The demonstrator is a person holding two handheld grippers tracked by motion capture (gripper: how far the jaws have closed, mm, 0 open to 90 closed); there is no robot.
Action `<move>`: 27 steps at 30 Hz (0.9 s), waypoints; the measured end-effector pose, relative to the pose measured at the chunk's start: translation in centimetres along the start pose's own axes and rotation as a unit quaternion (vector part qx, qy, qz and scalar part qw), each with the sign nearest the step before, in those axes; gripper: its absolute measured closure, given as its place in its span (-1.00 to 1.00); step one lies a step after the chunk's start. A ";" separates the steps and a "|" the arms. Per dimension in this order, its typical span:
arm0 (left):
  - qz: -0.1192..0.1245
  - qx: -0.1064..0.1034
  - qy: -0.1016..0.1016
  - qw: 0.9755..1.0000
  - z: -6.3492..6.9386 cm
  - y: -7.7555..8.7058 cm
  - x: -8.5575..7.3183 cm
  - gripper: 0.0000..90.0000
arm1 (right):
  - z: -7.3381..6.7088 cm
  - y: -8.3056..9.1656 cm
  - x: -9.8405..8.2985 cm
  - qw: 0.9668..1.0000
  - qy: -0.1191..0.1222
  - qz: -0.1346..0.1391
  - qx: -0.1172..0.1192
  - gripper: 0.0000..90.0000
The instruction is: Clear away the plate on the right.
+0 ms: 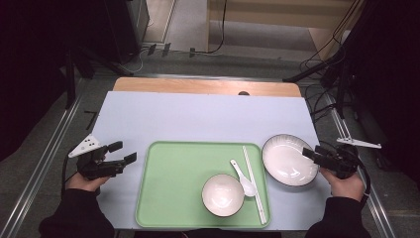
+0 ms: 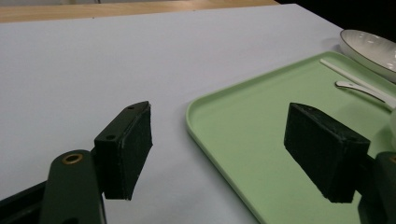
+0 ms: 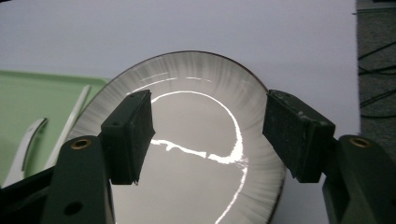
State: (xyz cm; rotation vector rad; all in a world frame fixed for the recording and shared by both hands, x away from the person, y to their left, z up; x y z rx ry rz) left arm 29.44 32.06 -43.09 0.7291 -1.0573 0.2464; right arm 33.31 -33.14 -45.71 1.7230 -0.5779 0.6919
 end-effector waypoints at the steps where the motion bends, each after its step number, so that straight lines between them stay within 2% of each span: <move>1: 0.000 -0.003 -0.006 1.000 0.0 0.0 0.0 -0.48 | 0.2 0.0 -0.1 1.000 -0.003 -0.001 -0.003 -0.23; 3: -0.003 -0.002 -0.015 1.000 0.0 0.0 0.0 -0.45 | 0.6 -0.2 -0.3 1.000 -0.006 -0.003 -0.006 -0.21; 7: -0.004 -0.010 -0.015 1.000 0.0 0.0 0.0 -0.40 | 0.9 -1.2 -0.9 1.000 -0.018 -0.015 0.002 -0.13; 9: -0.004 -0.011 -0.013 1.000 0.1 -0.1 0.0 -0.38 | 0.9 -1.7 -1.1 1.000 -0.014 -0.027 0.000 -0.10; 13: -0.005 -0.010 -0.011 1.000 0.1 -0.1 0.1 -0.30 | 1.0 -1.8 -1.2 1.000 -0.014 -0.021 0.005 -0.06; 16: -0.002 -0.011 -0.005 1.000 0.0 -0.1 0.1 -0.28 | 1.3 -1.5 -1.1 1.000 -0.016 -0.008 -0.003 -0.07; 19: -0.001 -0.015 0.002 1.000 -0.1 -0.1 0.2 -0.27 | 1.8 -1.4 -1.3 1.000 -0.030 -0.006 -0.003 -0.03; 20: 0.001 -0.015 0.003 1.000 -0.1 -0.1 0.2 -0.26 | 1.9 -1.4 -1.3 0.999 -0.030 -0.007 -0.013 -0.04; 21: 0.002 -0.014 0.002 1.000 -0.1 -0.1 0.2 -0.25 | 2.1 -1.5 -1.3 0.999 -0.026 -0.010 -0.021 -0.04; 27: 0.005 -0.015 0.002 1.000 0.1 -0.3 0.4 -0.23 | 2.5 -2.9 -1.7 0.998 -0.028 -0.045 -0.024 0.01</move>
Point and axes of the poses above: each handheld gripper's, and its own axes: y roughly backward along the jaws, x roughly out of its top, z roughly to its right, the point moved 3 cm from there along -y, roughly forward along the jaws, and after that the axes turned 13 degrees about -x, right-handed, at the moved point
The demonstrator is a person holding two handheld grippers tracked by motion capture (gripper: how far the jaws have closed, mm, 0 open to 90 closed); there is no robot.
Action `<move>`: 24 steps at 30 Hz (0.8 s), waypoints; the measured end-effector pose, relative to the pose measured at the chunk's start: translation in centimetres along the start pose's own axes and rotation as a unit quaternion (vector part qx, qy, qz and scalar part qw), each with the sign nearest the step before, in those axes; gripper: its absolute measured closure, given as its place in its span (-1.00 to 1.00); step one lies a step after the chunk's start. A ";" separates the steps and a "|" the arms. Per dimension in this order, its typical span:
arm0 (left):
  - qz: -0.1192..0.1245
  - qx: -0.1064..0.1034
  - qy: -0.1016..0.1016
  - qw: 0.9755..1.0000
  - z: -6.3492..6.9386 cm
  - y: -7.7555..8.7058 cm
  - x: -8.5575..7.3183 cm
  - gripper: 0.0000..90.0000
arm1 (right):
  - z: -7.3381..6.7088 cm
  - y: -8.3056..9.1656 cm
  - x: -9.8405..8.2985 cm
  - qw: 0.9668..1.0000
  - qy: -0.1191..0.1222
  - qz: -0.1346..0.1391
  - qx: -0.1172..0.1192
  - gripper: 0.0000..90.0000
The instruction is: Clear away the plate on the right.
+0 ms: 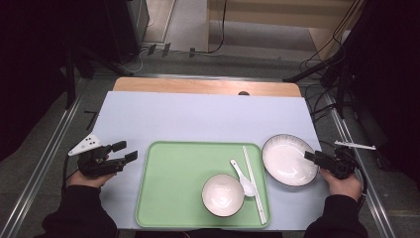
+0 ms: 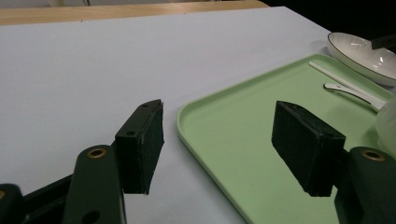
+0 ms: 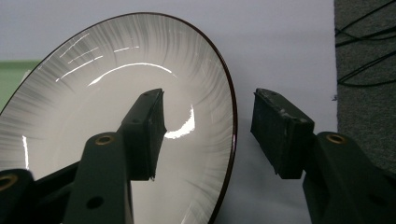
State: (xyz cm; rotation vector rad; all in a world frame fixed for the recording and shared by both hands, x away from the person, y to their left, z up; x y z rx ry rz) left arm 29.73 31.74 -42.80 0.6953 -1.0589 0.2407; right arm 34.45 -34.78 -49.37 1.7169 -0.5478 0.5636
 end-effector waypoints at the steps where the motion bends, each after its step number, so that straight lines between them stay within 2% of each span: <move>1: 0.003 -0.003 0.004 1.000 0.1 0.0 0.1 -0.20 | 0.0 -0.2 0.0 1.000 0.000 -0.002 0.002 0.03; 3: 0.006 -0.003 0.004 1.000 0.1 0.0 0.1 -0.16 | 0.1 -0.6 -0.1 1.000 -0.003 -0.008 0.014 0.07; 6: 0.006 0.004 -0.002 1.000 0.1 0.0 0.1 -0.16 | -0.3 -1.2 -0.1 1.000 0.018 -0.018 0.017 0.16; 7: 0.009 0.006 -0.003 1.000 0.1 0.0 0.1 -0.16 | -0.4 -1.4 -0.2 0.999 0.017 -0.023 0.018 0.18; 10: 0.016 0.007 -0.002 1.000 0.1 0.0 0.1 -0.14 | -0.4 -1.6 -0.1 1.000 0.011 -0.020 0.017 0.35; 12: 0.016 0.005 0.003 1.000 0.1 0.0 0.1 -0.14 | -0.4 -1.6 -0.2 1.000 0.008 -0.020 0.004 0.47; 14: 0.013 -0.001 0.011 1.000 0.1 -0.1 0.1 -0.13 | -0.2 -1.7 -0.2 1.000 -0.010 -0.018 0.009 0.54; 15: 0.012 -0.001 0.011 1.000 0.1 -0.2 0.2 -0.14 | 0.0 -1.7 -0.1 1.000 -0.012 -0.020 0.013 0.58; 18: 0.007 -0.001 0.015 1.000 0.1 -0.3 0.1 -0.17 | 0.5 -1.7 0.2 0.998 -0.040 -0.039 0.034 0.71; 21: 0.008 -0.005 0.018 1.000 0.1 -0.2 0.2 -0.17 | 0.8 -1.7 0.4 0.997 -0.047 -0.047 0.043 0.77; 24: 0.005 -0.013 0.021 1.000 0.1 -0.3 0.1 -0.18 | 1.2 -1.5 0.4 0.994 -0.074 -0.062 0.058 0.83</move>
Point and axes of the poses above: each handheld gripper's, and its own axes: y roughly backward along the jaws, x roughly out of its top, z roughly to its right, the point moved 3 cm from there along -y, roughly forward along the jaws, and after that the axes turned 13 degrees about -x, right-handed, at the moved point
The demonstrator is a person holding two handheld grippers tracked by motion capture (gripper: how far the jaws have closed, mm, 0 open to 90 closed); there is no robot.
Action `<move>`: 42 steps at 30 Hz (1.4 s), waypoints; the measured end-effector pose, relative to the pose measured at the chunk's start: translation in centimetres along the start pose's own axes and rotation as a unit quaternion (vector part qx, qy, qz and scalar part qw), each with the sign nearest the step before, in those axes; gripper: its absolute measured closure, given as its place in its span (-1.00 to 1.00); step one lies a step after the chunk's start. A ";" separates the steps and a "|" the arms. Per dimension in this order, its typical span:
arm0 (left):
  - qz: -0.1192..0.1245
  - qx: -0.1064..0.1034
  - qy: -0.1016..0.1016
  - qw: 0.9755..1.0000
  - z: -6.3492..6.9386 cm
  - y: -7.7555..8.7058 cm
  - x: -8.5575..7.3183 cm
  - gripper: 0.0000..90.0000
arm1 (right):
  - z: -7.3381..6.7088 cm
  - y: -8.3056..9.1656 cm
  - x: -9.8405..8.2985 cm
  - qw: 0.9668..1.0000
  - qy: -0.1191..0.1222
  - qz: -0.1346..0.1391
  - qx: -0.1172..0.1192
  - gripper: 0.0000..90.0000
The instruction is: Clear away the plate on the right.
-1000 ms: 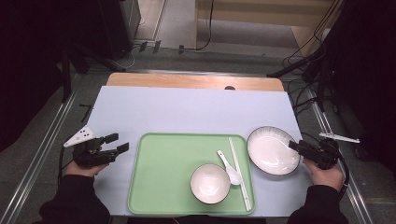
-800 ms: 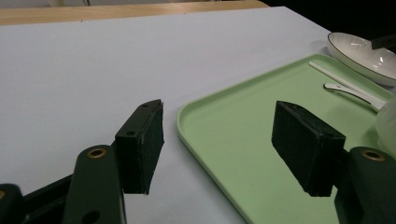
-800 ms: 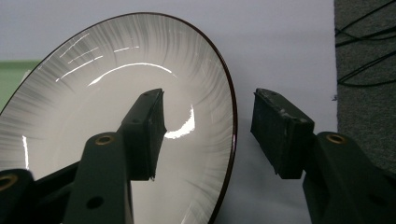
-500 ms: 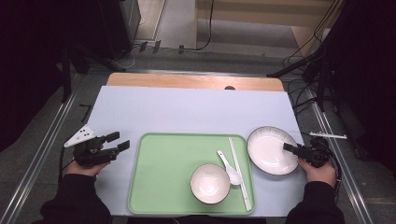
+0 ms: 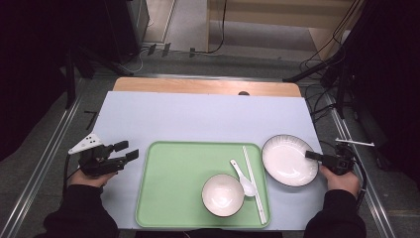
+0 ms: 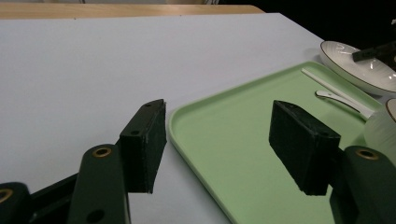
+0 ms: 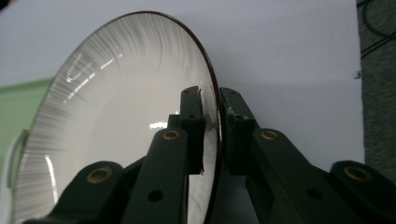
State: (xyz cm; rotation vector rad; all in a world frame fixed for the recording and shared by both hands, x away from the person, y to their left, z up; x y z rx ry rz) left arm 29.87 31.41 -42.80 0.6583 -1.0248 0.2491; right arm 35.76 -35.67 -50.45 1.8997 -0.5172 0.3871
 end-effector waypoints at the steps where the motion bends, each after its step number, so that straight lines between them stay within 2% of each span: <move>1: -0.006 -0.002 0.004 1.000 0.0 -0.1 0.0 -0.22 | 0.2 0.1 0.0 1.000 -0.011 0.001 0.010 0.87; 3: -0.010 -0.006 0.012 1.000 -0.1 -0.2 -0.1 -0.25 | 0.5 0.5 0.1 0.999 -0.037 0.005 0.027 0.90; 4: -0.010 -0.007 0.013 1.000 -0.1 -0.2 -0.1 -0.26 | 0.5 0.5 0.1 0.999 -0.035 0.006 0.028 0.90; 9: -0.006 -0.010 0.016 1.000 -0.1 -0.1 -0.1 -0.29 | 0.4 0.8 0.1 0.998 -0.050 -0.003 0.025 0.91; 14: -0.008 -0.002 0.020 1.000 -0.2 -0.1 0.0 -0.33 | 0.4 1.0 0.1 0.998 -0.061 -0.007 0.027 0.90; 17: -0.014 0.003 0.018 1.000 -0.1 -0.2 -0.1 -0.37 | 0.3 1.3 0.3 0.998 -0.062 0.001 0.028 0.89; 20: -0.017 -0.004 0.019 1.000 0.1 -0.3 0.0 -0.39 | 0.3 1.5 0.3 0.998 -0.061 0.003 0.026 0.89; 23: -0.017 -0.008 0.022 1.000 0.2 -0.4 0.2 -0.38 | 0.0 1.8 0.5 0.997 -0.071 0.000 0.024 0.88; 29: -0.020 -0.018 0.039 0.999 0.2 -0.6 0.6 -0.31 | -0.7 2.8 0.9 0.998 -0.057 0.006 0.029 0.88; 34: -0.014 -0.026 0.051 0.998 0.4 -1.1 1.0 -0.28 | -1.5 3.5 1.5 0.998 -0.060 0.011 0.033 0.88; 38: -0.019 -0.026 0.048 0.998 0.8 -1.5 1.4 -0.28 | -2.2 3.7 1.9 0.997 -0.060 0.017 0.044 0.88; 42: -0.031 -0.026 0.039 0.998 1.2 -2.1 2.2 -0.29 | -3.1 3.5 2.4 0.997 -0.048 0.006 0.054 0.88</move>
Point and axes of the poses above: each handheld gripper's, and its own axes: y roughly backward along the jaws, x roughly out of its top, z roughly to its right, the point moved 3 cm from there along -y, roughly forward along the jaws, and after that the axes turned 13 degrees about -x, right-handed, at the moved point
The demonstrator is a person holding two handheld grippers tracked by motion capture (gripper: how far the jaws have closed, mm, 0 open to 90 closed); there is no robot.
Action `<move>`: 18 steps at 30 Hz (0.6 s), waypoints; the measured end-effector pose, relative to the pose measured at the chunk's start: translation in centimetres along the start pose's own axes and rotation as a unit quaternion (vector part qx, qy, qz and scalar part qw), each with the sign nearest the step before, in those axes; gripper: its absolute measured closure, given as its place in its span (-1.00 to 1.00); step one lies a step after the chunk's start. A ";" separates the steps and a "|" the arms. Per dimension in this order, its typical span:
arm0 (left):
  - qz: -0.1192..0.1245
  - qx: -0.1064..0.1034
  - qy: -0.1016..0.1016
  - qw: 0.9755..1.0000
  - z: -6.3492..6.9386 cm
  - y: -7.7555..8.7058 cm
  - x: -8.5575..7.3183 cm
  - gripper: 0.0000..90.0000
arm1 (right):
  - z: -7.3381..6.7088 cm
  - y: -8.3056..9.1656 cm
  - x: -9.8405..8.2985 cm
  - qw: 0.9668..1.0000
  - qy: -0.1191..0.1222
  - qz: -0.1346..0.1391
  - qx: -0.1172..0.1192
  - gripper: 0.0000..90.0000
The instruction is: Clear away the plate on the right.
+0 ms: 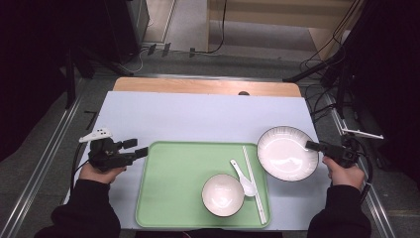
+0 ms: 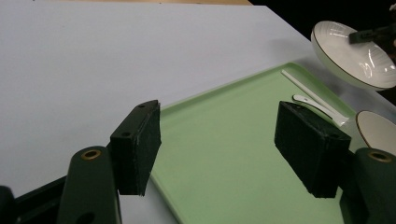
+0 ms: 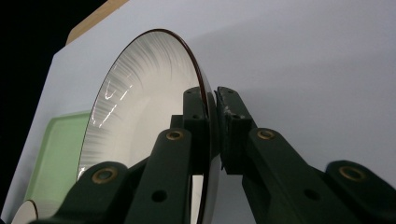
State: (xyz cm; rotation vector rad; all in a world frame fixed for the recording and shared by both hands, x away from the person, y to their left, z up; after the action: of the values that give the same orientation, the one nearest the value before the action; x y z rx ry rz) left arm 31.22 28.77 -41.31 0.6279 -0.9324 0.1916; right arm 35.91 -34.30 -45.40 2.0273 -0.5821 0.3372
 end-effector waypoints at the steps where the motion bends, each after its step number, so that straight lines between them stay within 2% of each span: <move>1: -0.002 -0.001 0.000 1.000 0.1 -0.2 0.2 -0.29 | -0.3 0.0 0.2 1.000 0.003 -0.001 0.000 0.87; 3: -0.008 -0.001 -0.003 1.000 0.2 -0.5 0.7 -0.29 | -0.7 -0.1 0.6 1.000 0.008 0.004 -0.002 0.88; 7: -0.008 -0.002 -0.005 1.000 0.3 -0.9 1.4 -0.29 | -1.5 -0.5 1.1 1.000 0.006 -0.004 0.005 0.88; 13: 0.003 -0.005 0.005 1.000 0.0 -1.6 2.4 -0.29 | -3.8 -1.5 2.2 1.000 0.020 -0.008 0.007 0.87; 16: -0.011 0.014 -0.003 1.000 0.0 -2.2 2.7 -0.29 | -5.2 -2.3 2.8 0.999 0.031 -0.008 0.012 0.87; 18: -0.011 0.016 -0.006 1.000 0.0 -2.6 2.9 -0.29 | -6.2 -2.9 3.0 0.999 0.036 -0.014 0.015 0.87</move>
State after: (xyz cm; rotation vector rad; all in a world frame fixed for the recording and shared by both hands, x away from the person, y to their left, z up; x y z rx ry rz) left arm 34.07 26.35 -40.07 0.6685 -0.9349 0.1840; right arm 40.02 -28.54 -43.08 2.0418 -0.5070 0.4019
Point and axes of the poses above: each handheld gripper's, and its own axes: y roughly backward along the jaws, x roughly out of its top, z roughly to its right, the point moved 3 cm from there along -y, roughly forward along the jaws, and after that the axes turned 13 degrees about -x, right-handed, at the moved point
